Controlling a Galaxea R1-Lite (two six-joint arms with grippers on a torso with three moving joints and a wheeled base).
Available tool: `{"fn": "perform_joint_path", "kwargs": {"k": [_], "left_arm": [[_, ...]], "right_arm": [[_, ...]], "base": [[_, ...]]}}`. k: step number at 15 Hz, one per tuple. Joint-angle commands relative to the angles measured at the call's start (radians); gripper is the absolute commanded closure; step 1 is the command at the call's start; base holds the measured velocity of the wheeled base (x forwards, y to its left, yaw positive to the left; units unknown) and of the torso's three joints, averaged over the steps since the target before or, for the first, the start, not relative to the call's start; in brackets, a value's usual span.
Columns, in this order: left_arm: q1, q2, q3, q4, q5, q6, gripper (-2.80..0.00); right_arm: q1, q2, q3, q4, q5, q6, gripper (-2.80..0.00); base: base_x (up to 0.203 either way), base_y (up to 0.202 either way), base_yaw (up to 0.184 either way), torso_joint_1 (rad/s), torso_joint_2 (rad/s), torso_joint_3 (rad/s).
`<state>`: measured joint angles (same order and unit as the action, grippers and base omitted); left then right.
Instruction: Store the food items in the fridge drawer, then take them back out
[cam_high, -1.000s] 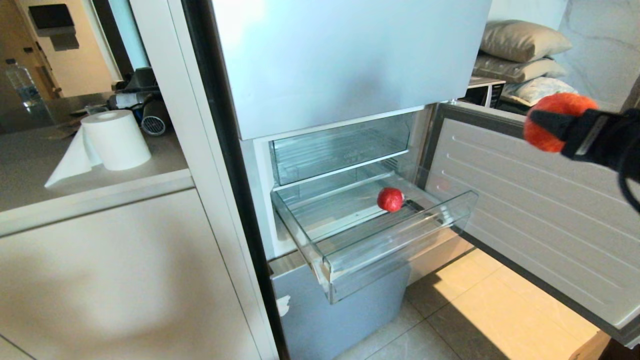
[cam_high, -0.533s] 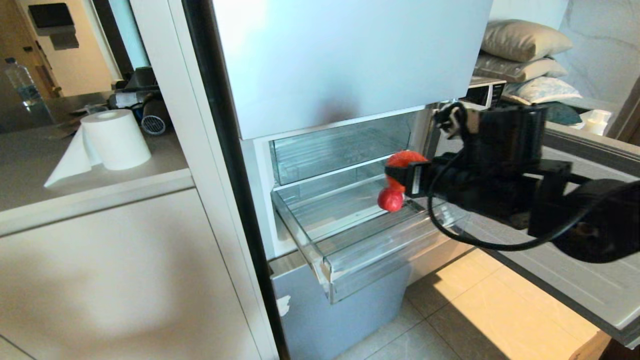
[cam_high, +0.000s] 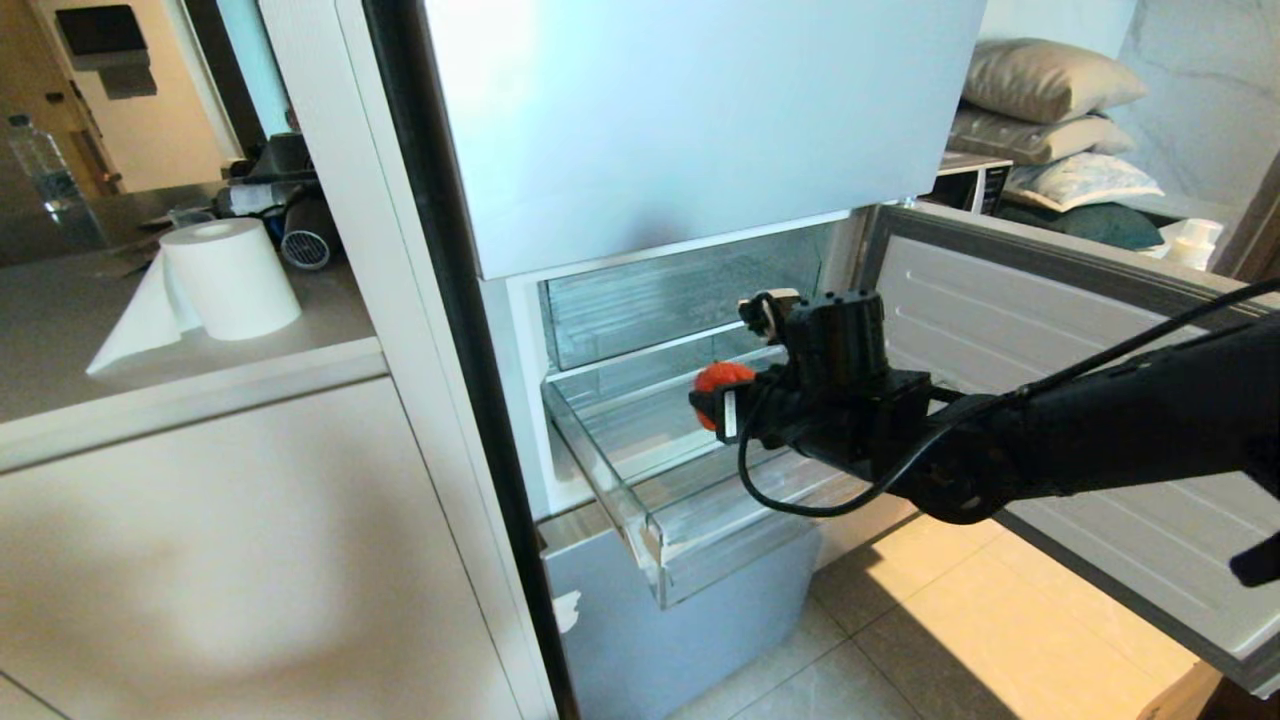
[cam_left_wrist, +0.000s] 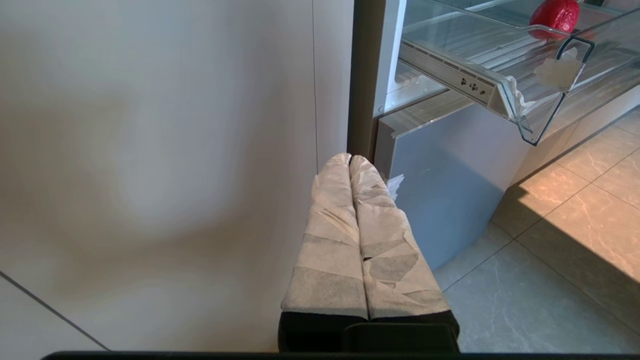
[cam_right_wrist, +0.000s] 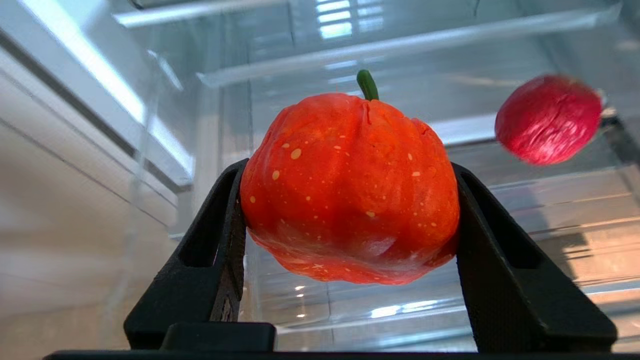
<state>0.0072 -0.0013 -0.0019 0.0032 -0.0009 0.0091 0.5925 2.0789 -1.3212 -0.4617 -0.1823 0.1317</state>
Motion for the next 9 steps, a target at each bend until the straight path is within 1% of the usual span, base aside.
{"fn": "perform_joint_path", "kwargs": {"k": [1, 4, 5, 8, 9], "left_arm": [[0.0, 0.001, 0.0, 0.0, 0.001, 0.0, 0.0], [0.0, 0.001, -0.001, 0.0, -0.001, 0.0, 0.0], [0.0, 0.001, 0.0, 0.0, -0.001, 0.0, 0.0], [0.0, 0.001, -0.001, 0.0, 0.001, 0.0, 0.0], [0.0, 0.001, 0.0, 0.0, 0.001, 0.0, 0.0]], "right_arm": [[-0.002, 0.055, -0.016, -0.003, -0.003, 0.005, 0.0], [-0.016, 0.089, -0.018, -0.014, -0.002, 0.014, 0.0], [-0.016, 0.096, -0.019, -0.018, -0.002, 0.014, -2.8], [-0.014, 0.139, -0.02, -0.08, -0.003, 0.023, -2.8], [-0.014, 0.136, -0.02, -0.081, -0.003, 0.024, -2.8]], "base": [[0.0, 0.0, 0.0, 0.0, 0.0, 0.0], [0.0, 0.0, 0.0, 0.0, 0.0, 0.0], [0.0, 0.0, 0.0, 0.0, 0.0, 0.0], [0.0, 0.0, 0.0, 0.0, 0.0, 0.0], [0.0, 0.0, 0.0, 0.0, 0.0, 0.0]]}}
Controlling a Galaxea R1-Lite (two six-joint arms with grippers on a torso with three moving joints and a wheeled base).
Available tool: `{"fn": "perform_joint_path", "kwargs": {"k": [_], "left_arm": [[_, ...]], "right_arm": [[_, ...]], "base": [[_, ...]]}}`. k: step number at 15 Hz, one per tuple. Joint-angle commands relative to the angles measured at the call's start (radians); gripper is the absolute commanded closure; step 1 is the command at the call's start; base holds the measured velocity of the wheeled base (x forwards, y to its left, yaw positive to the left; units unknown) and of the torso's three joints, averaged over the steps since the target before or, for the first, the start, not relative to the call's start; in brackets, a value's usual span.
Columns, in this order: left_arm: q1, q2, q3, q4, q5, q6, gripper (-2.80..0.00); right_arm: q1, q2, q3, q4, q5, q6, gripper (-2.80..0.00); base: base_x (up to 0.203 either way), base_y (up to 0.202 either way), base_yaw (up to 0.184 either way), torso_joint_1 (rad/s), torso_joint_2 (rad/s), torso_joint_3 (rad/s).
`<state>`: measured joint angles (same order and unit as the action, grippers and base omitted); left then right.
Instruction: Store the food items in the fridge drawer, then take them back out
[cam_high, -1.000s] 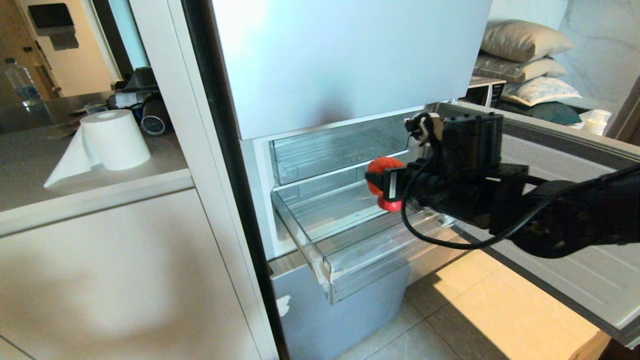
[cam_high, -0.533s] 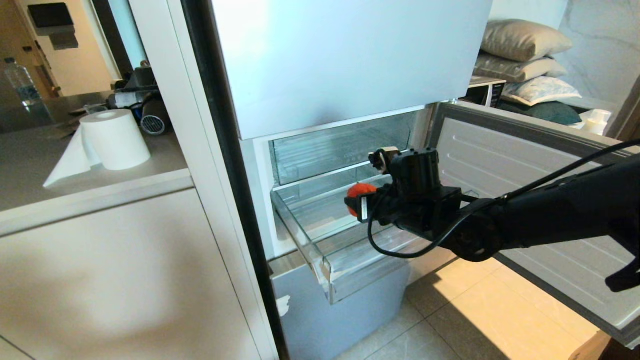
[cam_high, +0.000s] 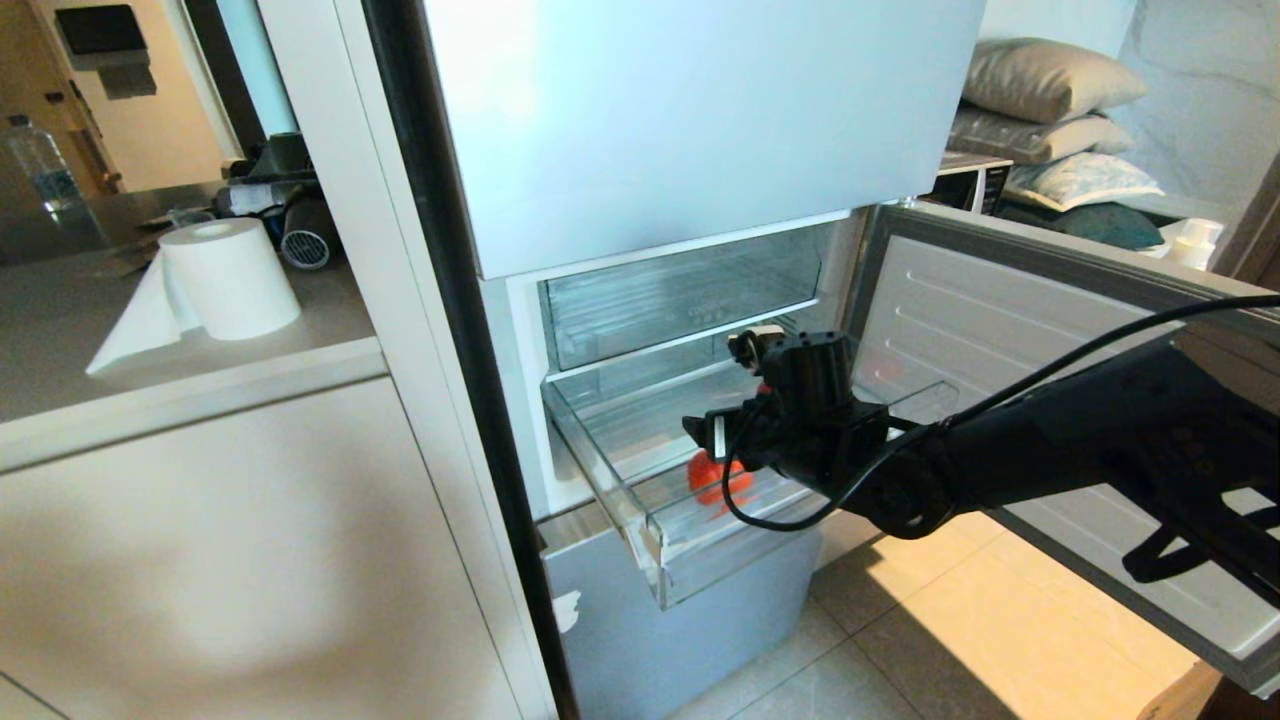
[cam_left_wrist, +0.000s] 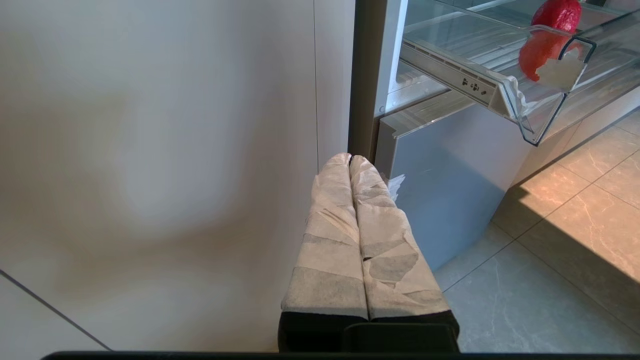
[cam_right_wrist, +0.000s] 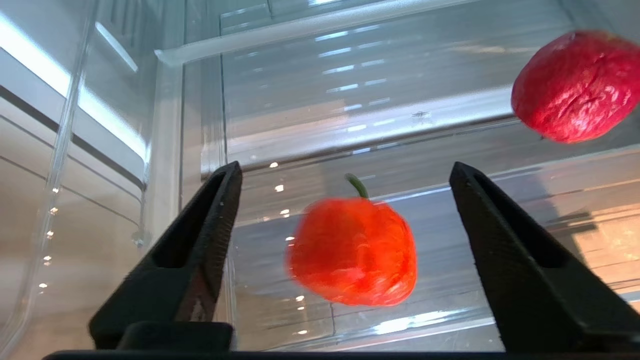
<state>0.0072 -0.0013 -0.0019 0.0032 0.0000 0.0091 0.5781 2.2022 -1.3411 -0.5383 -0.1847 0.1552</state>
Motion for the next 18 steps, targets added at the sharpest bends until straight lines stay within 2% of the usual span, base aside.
{"fn": "perform_joint_path", "kwargs": {"k": [1, 4, 5, 8, 9, 11, 13, 14, 18], "left_arm": [[0.0, 0.001, 0.0, 0.0, 0.0, 0.0, 0.0], [0.0, 0.001, -0.001, 0.0, -0.001, 0.0, 0.0], [0.0, 0.001, 0.0, 0.0, 0.0, 0.0, 0.0], [0.0, 0.001, 0.0, 0.0, 0.0, 0.0, 0.0], [0.0, 0.001, 0.0, 0.0, 0.0, 0.0, 0.0], [0.0, 0.001, 0.0, 0.0, 0.0, 0.0, 0.0], [0.0, 0.001, 0.0, 0.0, -0.002, 0.0, 0.0], [0.0, 0.001, 0.0, 0.0, 0.0, 0.0, 0.0], [0.0, 0.001, 0.0, 0.0, -0.001, 0.0, 0.0]], "right_arm": [[0.0, -0.005, -0.003, -0.002, -0.002, 0.002, -2.8], [0.0, -0.074, 0.022, 0.001, -0.018, 0.008, -2.8], [0.0, -0.135, 0.055, 0.007, -0.023, 0.012, 0.0], [0.005, -0.367, 0.187, 0.082, -0.059, 0.063, 0.0], [0.006, -0.439, 0.226, 0.144, -0.065, 0.097, 0.0], [0.008, -0.557, 0.336, 0.352, -0.06, 0.207, 0.0], [0.008, -0.576, 0.42, 0.434, -0.001, 0.306, 0.0], [0.008, -0.555, 0.443, 0.434, 0.039, 0.324, 0.0], [0.008, -0.406, 0.448, 0.391, 0.053, 0.328, 0.0]], "base": [[0.0, 0.0, 0.0, 0.0, 0.0, 0.0], [0.0, 0.0, 0.0, 0.0, 0.0, 0.0], [0.0, 0.0, 0.0, 0.0, 0.0, 0.0], [0.0, 0.0, 0.0, 0.0, 0.0, 0.0], [0.0, 0.0, 0.0, 0.0, 0.0, 0.0], [0.0, 0.0, 0.0, 0.0, 0.0, 0.0], [0.0, 0.0, 0.0, 0.0, 0.0, 0.0], [0.0, 0.0, 0.0, 0.0, 0.0, 0.0], [0.0, 0.0, 0.0, 0.0, 0.0, 0.0]]}}
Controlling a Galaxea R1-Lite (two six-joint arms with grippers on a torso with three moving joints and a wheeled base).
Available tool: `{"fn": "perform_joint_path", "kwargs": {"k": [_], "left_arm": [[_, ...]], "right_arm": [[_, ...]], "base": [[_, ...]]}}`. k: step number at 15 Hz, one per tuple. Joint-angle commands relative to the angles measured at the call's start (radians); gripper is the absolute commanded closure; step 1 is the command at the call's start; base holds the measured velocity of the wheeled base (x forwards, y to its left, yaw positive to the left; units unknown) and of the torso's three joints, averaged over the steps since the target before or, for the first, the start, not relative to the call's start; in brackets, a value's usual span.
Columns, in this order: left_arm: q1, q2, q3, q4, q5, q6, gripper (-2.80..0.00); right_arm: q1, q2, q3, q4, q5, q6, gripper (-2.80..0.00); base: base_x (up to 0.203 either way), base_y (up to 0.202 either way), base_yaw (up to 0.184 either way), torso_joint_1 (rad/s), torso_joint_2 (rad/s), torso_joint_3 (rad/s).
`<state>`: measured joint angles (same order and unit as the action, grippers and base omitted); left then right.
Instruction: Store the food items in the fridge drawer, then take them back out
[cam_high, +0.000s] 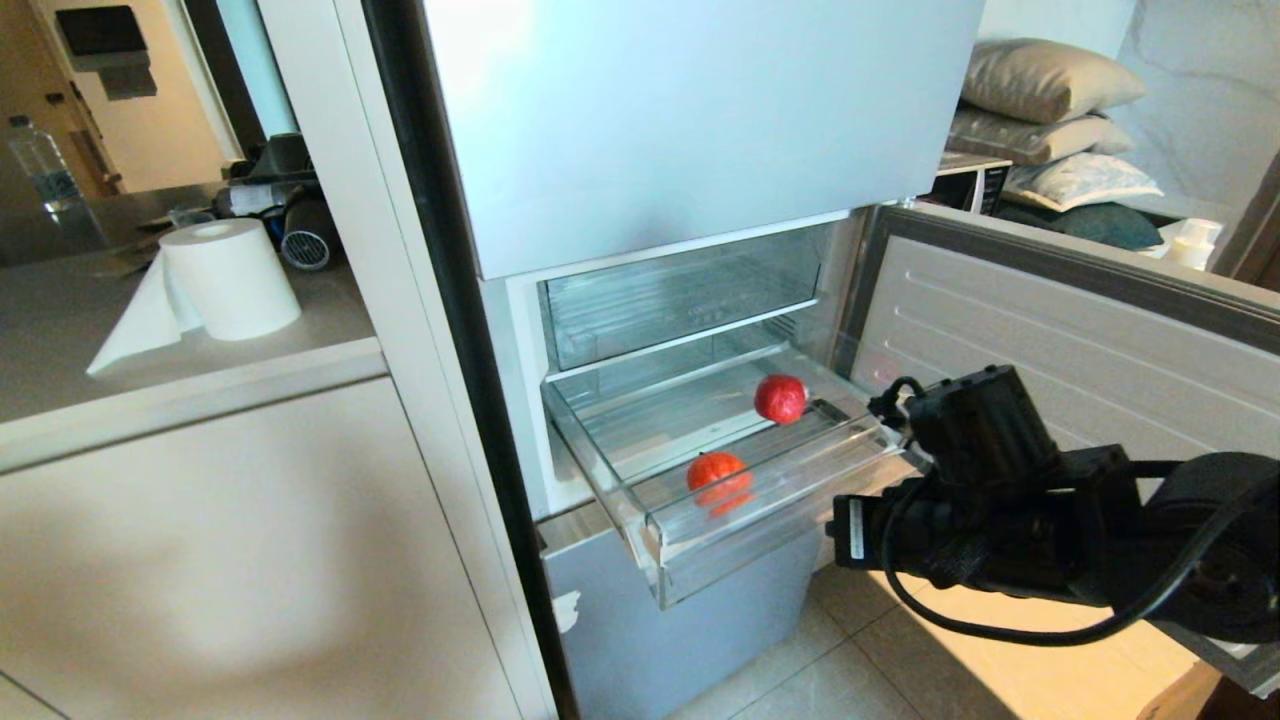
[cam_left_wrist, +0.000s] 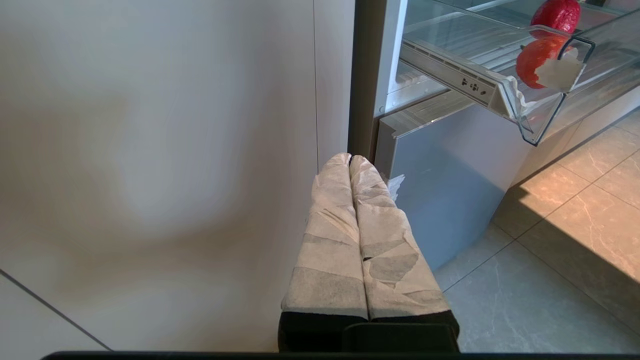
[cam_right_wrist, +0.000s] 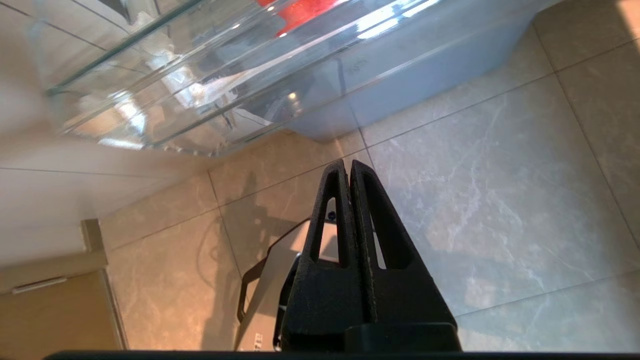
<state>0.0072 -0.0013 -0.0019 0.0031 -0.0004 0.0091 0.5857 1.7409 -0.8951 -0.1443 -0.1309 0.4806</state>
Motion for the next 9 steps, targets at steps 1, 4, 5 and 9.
{"fn": "perform_joint_path", "kwargs": {"k": [1, 4, 5, 9], "left_arm": [[0.0, 0.001, -0.001, 0.0, -0.001, 0.0, 0.0], [0.0, 0.001, 0.0, 0.0, 0.0, 0.0, 0.0], [0.0, 0.001, 0.0, 0.0, 0.0, 0.0, 0.0], [0.0, 0.001, 0.0, 0.0, -0.001, 0.0, 0.0]], "right_arm": [[0.0, 0.113, 0.001, -0.057, -0.002, 0.0, 0.0], [0.0, 0.283, -0.019, -0.238, -0.005, -0.018, 0.0], [0.001, 0.327, -0.04, -0.275, -0.006, -0.027, 0.0], [-0.003, 0.476, -0.17, -0.459, -0.013, -0.05, 0.0]], "base": [[0.0, 0.0, 0.0, 0.0, 0.0, 0.0], [0.0, 0.0, 0.0, 0.0, 0.0, 0.0], [0.0, 0.0, 0.0, 0.0, 0.0, 0.0], [0.0, 0.0, 0.0, 0.0, 0.0, 0.0]]}}
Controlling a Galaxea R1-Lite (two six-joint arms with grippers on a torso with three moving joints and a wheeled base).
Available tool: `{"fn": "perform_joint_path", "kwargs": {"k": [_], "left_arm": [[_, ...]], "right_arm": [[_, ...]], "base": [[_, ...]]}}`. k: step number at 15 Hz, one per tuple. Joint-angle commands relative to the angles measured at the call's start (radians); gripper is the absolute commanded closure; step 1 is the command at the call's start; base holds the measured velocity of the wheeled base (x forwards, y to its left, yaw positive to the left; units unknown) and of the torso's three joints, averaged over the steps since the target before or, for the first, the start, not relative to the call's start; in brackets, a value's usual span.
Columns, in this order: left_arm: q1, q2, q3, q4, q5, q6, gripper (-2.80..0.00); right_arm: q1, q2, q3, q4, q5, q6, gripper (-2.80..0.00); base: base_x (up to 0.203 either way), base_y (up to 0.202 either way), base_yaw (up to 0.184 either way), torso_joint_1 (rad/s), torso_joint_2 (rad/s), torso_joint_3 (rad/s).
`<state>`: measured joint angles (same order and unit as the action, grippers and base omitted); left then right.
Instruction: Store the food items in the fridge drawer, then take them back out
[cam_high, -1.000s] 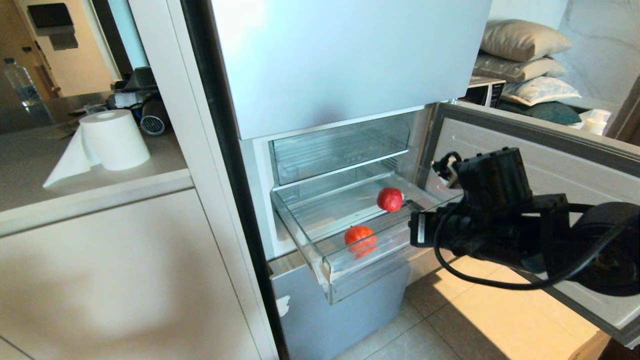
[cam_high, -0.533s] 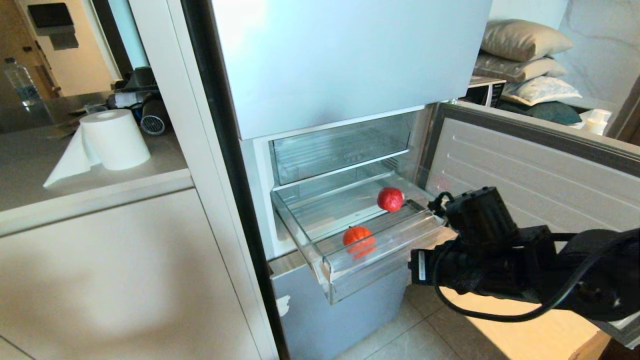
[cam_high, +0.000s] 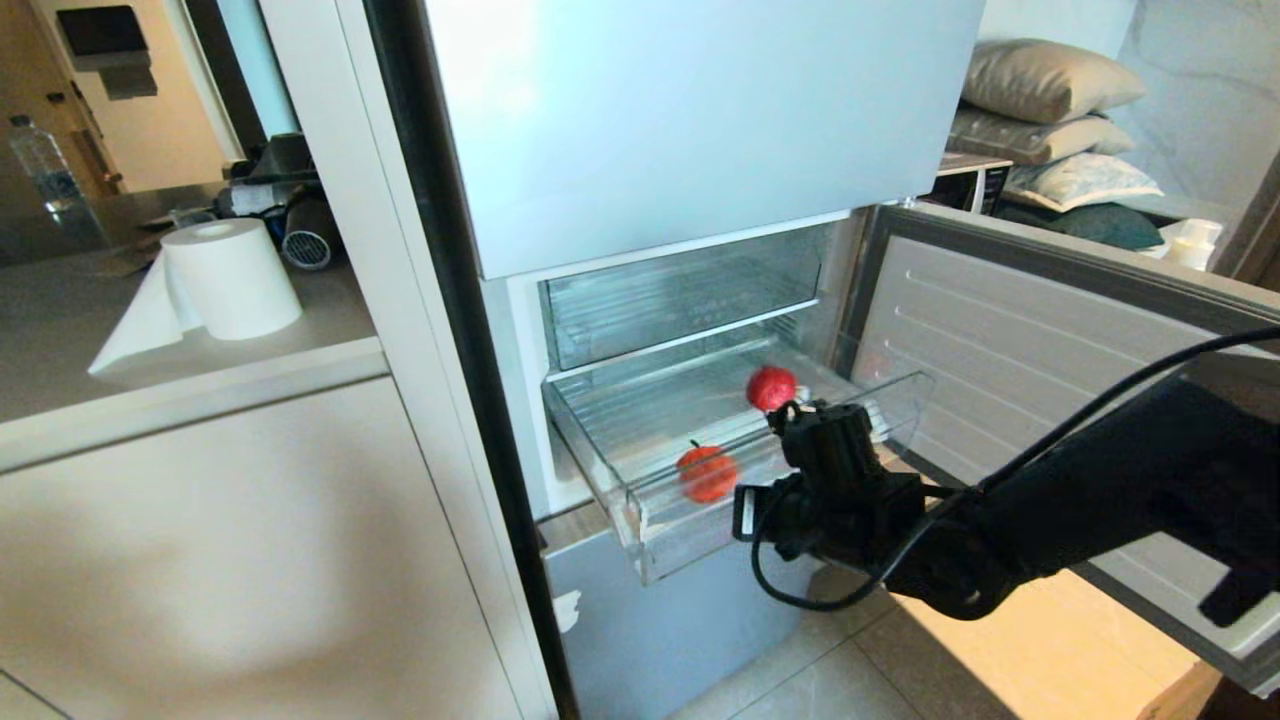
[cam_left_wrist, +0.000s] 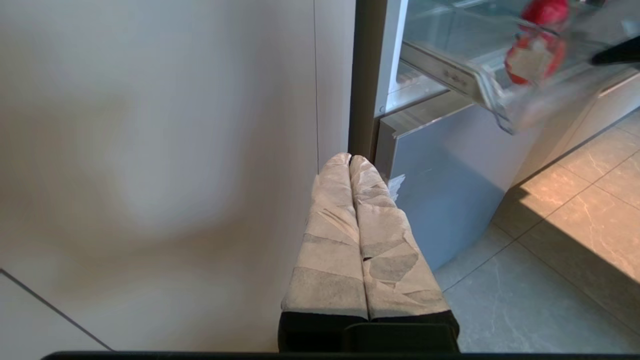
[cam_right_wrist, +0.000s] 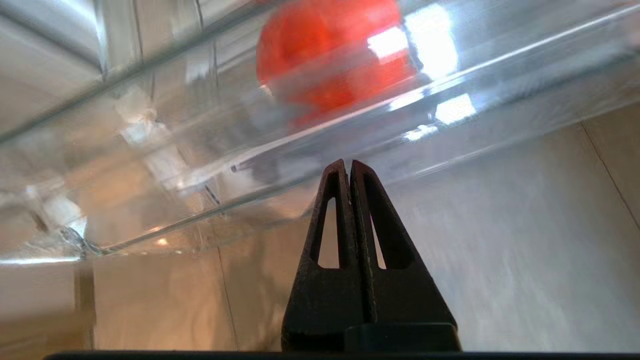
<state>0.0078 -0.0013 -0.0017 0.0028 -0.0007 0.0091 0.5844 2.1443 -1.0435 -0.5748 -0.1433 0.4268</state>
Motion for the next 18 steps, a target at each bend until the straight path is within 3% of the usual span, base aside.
{"fn": "perform_joint_path", "kwargs": {"k": [1, 4, 10, 18], "left_arm": [[0.0, 0.001, 0.0, 0.0, 0.001, 0.0, 0.0], [0.0, 0.001, 0.0, 0.0, -0.001, 0.0, 0.0], [0.0, 0.001, 0.0, 0.0, -0.001, 0.0, 0.0], [0.0, 0.001, 0.0, 0.0, 0.001, 0.0, 0.0]], "right_arm": [[-0.003, 0.099, -0.044, -0.085, -0.005, -0.002, 0.0], [0.003, 0.153, -0.091, -0.277, -0.137, -0.008, 0.0], [0.012, 0.15, -0.025, -0.283, -0.141, -0.01, 0.0], [0.011, 0.382, -0.353, -0.312, -0.167, -0.047, 0.0]], "base": [[0.0, 0.0, 0.0, 0.0, 0.0, 0.0], [0.0, 0.0, 0.0, 0.0, 0.0, 0.0], [0.0, 0.0, 0.0, 0.0, 0.0, 0.0], [0.0, 0.0, 0.0, 0.0, 0.0, 0.0]]}}
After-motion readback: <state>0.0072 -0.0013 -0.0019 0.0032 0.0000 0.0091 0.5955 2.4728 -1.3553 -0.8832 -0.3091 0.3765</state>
